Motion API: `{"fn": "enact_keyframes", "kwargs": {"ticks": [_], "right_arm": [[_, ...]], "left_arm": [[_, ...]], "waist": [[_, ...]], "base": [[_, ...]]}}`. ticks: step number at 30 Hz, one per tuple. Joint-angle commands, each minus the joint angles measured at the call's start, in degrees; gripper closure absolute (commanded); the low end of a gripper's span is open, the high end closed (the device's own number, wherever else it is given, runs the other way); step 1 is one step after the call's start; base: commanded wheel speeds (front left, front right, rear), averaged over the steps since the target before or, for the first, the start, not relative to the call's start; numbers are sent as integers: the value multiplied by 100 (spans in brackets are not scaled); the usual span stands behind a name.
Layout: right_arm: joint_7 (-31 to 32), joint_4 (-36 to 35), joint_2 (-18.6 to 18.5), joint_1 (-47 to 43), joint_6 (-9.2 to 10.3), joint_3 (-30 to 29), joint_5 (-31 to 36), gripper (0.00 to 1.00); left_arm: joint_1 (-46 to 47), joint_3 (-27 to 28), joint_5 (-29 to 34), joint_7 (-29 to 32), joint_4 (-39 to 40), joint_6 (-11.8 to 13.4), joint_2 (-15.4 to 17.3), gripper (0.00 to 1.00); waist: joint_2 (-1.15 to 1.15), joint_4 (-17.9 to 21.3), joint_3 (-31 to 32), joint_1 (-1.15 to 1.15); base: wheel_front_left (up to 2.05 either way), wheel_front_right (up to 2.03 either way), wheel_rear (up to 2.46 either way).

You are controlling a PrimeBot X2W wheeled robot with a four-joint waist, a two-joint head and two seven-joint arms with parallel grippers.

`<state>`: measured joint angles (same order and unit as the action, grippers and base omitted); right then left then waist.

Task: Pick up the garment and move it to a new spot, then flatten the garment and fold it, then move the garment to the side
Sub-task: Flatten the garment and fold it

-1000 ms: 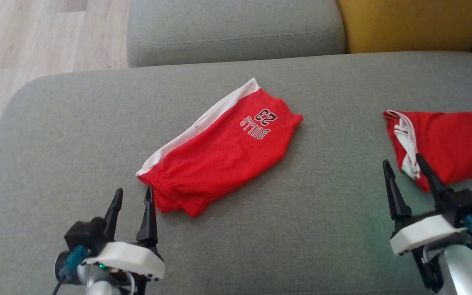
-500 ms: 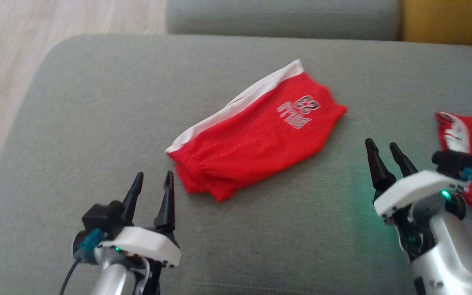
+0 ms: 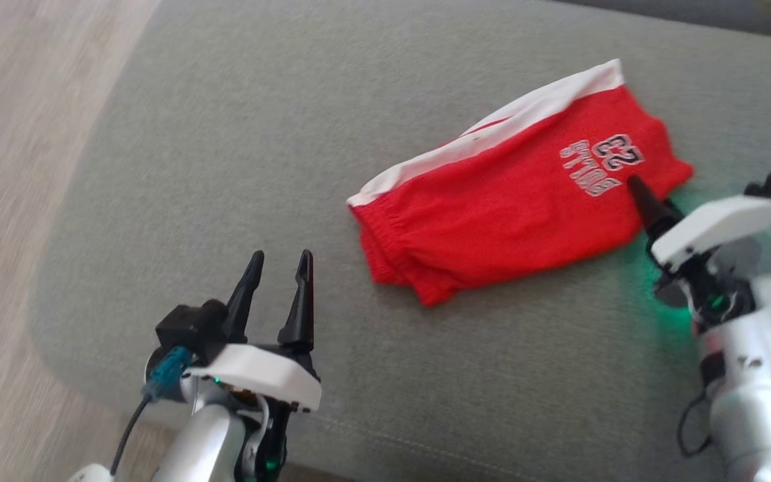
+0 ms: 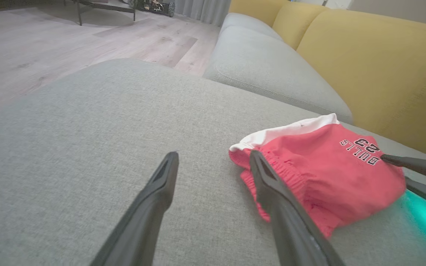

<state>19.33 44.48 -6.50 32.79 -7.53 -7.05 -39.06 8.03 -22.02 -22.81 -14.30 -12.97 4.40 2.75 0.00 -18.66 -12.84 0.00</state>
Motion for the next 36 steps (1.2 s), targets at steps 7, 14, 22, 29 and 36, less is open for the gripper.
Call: {"fn": "enact_keyframes", "kwargs": {"ticks": [7,14,22,29,36], "right_arm": [[303,614,-174,812,4,-123,407,0],[438,1383,-270,1387,4,-214,967,0],[213,1578,-183,1590,4,-84,1172,100],[-546,1309,-157,1413,4,-53,934,100],[-1361,1038,-269,932,4,-110,795,100]], "left_arm": [[385,-21,-156,-70,273,91,13,0],[501,-182,-293,-70,327,158,13,0],[542,-173,-333,-70,322,213,13,0],[549,-135,-291,-70,271,204,13,0],[477,-81,-209,-70,184,165,13,0]], "waist": [[0,-400,-346,0],[0,-555,-457,0],[0,-510,-444,0],[0,-289,-331,0],[0,57,-75,0]], "base": [[0,0,0],[0,0,0],[0,0,0],[0,0,0],[0,0,0]]}}
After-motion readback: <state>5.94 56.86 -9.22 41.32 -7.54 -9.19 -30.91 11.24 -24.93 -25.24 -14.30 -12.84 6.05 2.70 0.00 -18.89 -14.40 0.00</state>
